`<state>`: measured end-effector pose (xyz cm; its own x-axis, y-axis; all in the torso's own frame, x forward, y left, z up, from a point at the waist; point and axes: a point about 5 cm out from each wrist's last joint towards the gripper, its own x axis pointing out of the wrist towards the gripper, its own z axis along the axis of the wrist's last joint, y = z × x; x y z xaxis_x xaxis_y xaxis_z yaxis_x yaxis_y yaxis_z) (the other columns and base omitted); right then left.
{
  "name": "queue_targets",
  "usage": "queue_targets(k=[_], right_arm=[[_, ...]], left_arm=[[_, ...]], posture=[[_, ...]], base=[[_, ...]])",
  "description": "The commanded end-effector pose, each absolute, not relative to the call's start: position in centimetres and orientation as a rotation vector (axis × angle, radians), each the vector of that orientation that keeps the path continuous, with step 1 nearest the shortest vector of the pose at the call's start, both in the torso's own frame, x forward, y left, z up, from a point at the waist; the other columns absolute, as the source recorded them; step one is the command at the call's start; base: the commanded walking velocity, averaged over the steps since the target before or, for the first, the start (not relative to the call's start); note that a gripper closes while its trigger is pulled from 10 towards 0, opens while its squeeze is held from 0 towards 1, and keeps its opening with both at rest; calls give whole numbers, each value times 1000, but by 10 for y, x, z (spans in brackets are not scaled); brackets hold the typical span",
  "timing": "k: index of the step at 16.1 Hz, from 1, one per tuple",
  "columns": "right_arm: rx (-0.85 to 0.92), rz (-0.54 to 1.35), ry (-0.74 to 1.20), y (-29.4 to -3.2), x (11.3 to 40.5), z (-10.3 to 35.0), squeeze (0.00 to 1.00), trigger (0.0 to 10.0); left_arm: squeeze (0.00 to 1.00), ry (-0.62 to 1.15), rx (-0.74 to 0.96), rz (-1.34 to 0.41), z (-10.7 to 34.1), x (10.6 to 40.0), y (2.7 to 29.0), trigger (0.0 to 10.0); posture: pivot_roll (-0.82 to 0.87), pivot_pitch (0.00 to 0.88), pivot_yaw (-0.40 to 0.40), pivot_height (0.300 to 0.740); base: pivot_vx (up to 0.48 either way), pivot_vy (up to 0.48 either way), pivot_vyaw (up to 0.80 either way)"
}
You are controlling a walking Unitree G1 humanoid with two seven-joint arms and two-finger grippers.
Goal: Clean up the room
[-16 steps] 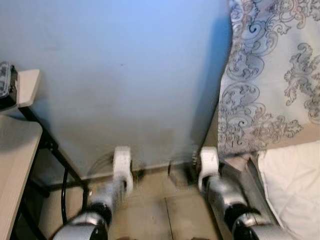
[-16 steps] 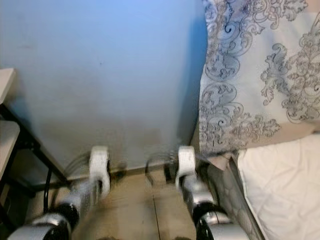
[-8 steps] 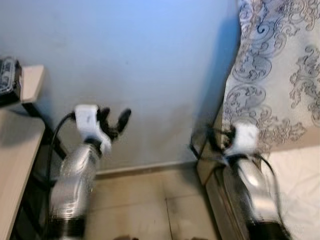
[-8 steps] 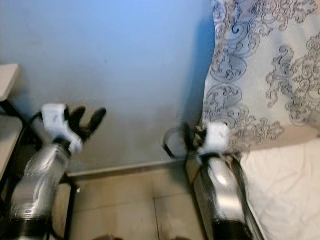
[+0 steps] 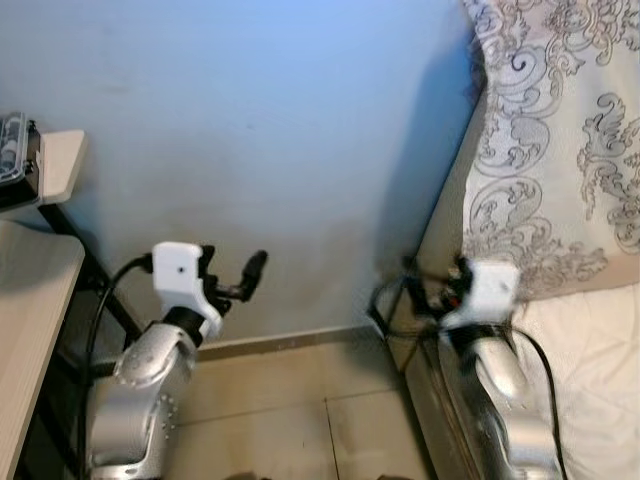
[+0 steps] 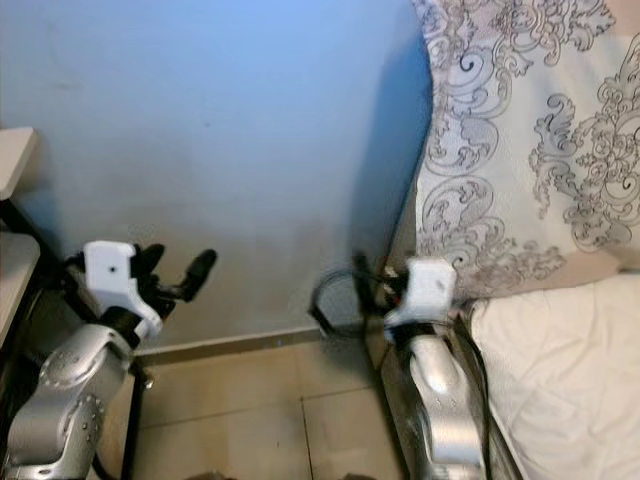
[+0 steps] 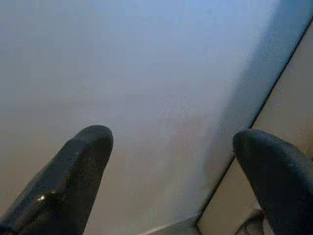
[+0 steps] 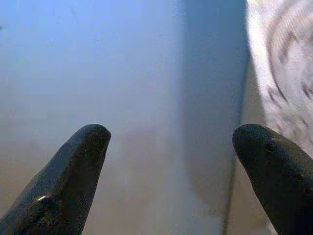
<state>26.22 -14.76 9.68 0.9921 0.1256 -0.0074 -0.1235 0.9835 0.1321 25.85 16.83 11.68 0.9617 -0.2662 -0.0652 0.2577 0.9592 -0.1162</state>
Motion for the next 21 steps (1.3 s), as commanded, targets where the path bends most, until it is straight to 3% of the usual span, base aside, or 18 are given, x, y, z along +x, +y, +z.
queue_targets(k=[1, 2, 9, 11, 16, 21], right_arm=[[113, 118, 55, -150, 264, 92, 561, 10000], [129, 119, 69, -147, 268, 92, 0, 10000], [151, 81, 78, -147, 283, 89, 0, 10000], [154, 65, 74, -149, 284, 89, 0, 10000], [151, 39, 58, -153, 285, 91, 0, 10000], [133, 20, 36, -155, 285, 95, 0, 10000]], left_arm=[[1000, 69, -81, -271, 123, 262, 168, 10000], [0, 65, -77, -255, 123, 266, 169, 10000], [0, 31, -4, -335, 130, 277, 163, 10000], [0, -13, -40, -463, 138, 275, 155, 10000], [0, -40, -37, -505, 142, 280, 152, 10000], [0, -3, -31, -526, 137, 288, 150, 10000]], posture=[[-125, 0, 1, 740], [-132, 0, 9, 740], [-138, 0, 39, 740], [-144, 0, 46, 740], [-164, 0, 67, 740], [-185, 0, 83, 740]], base=[[0, 0, 0], [0, 0, -800], [0, 0, -723], [0, -480, -731], [0, -480, -731], [0, 192, -731]])
